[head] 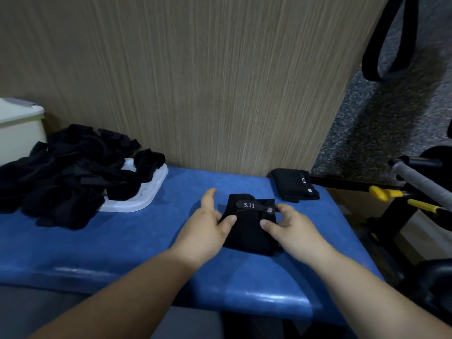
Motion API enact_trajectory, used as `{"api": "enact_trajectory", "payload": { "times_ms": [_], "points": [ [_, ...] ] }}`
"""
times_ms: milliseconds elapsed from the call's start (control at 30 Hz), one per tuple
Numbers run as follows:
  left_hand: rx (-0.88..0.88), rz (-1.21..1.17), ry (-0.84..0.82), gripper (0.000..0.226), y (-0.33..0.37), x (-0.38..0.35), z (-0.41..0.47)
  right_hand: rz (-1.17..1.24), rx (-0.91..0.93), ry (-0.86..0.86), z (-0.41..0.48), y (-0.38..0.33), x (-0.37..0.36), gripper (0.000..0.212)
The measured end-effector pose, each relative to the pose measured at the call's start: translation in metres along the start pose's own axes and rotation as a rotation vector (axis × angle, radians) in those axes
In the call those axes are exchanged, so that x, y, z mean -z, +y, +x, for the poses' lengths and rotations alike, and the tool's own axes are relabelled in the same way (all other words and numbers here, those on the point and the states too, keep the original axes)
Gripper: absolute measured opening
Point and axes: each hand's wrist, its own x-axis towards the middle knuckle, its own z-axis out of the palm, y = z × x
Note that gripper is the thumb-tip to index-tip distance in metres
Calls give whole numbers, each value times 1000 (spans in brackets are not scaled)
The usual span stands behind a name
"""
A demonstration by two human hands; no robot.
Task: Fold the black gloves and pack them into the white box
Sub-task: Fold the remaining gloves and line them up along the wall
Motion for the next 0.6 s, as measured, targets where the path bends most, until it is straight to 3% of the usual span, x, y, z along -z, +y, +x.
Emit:
{"api": "enact_trajectory", "payload": {
  "times_ms": [133,300,400,600],
  "points": [
    [-56,121,55,67,0,-2,-5,-255,53,89,-5,-3,-3,65],
    [-344,333,50,51,1,-3,-9,-381,346,182,-10,-3,-3,69],
    [-353,510,-113,53,3,-7,-12,-479,504,59,-4,4,-6,58],
    [-223,662,-277,60,-5,-12,-11,-515,452,-145,2,7,-6,52]
  ]
}}
